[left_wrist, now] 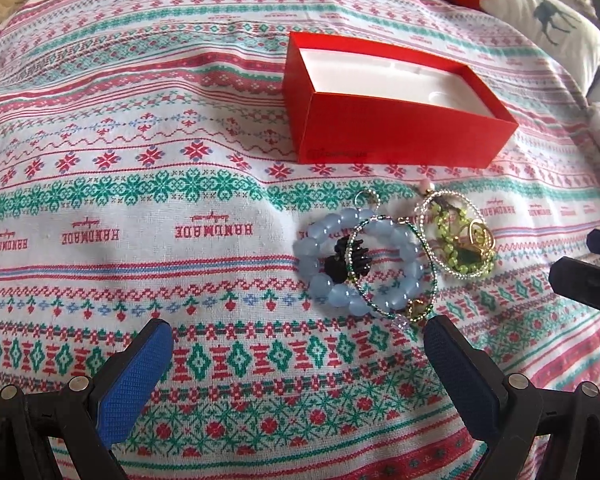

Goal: Organize jewelry
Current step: 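Lower the left tool's open fingers around the multicolor beaded wire bracelet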

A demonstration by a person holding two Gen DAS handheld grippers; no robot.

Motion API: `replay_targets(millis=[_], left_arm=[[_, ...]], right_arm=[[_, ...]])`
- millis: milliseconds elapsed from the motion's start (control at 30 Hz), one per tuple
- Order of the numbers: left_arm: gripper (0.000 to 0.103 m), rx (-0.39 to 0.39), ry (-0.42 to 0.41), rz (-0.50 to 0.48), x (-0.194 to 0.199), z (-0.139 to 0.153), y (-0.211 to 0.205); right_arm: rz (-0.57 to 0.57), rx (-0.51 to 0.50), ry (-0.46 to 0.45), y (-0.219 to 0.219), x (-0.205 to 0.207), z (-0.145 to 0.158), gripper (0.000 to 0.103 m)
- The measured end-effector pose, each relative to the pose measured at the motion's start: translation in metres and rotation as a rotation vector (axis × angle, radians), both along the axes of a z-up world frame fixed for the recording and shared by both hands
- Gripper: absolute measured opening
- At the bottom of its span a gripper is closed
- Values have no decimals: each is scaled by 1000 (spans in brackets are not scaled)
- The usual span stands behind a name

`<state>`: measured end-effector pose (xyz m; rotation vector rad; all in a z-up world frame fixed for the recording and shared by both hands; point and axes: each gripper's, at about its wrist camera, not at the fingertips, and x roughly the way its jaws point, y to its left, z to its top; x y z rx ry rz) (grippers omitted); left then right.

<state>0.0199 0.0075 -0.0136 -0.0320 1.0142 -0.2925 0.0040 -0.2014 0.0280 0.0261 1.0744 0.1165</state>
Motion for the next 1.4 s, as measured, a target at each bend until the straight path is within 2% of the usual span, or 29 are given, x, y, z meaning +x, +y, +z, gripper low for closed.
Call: replay_targets(millis=[133, 333, 500, 633, 733, 867, 933, 1000, 1233, 1400], left_arm=[[103, 39, -56, -98, -2, -3, -13], [100, 22, -118, -261, -5, 0, -38], [92, -7, -125, -318, 6, -3, -48], [88, 41, -154, -351, 6, -5, -54], [78, 83, -160, -364, 7, -9, -60], [70, 129, -159, -374, 9, -15, -65], [60, 135, -156, -373, 10, -16, -66], [57, 137, -158, -368, 10, -15, -65], [55, 135, -175, -354, 5, -7, -60], [55, 97, -176, -309, 4, 6, -44]], right_arm=[[34, -9, 29, -1, 1, -10, 103], [64, 17, 53, -6, -2, -15, 103], [37, 52, 53, -16, -4, -13, 103], [22, 78, 61, -22, -6, -14, 103], [11, 82, 61, -24, -5, -16, 103], [0, 86, 66, -26, -4, -19, 103], [-6, 88, 69, -28, -4, -20, 103], [-8, 89, 71, -29, -4, -20, 103], [8, 80, 47, -25, -1, -19, 103], [44, 75, 22, -13, 5, -21, 103]])
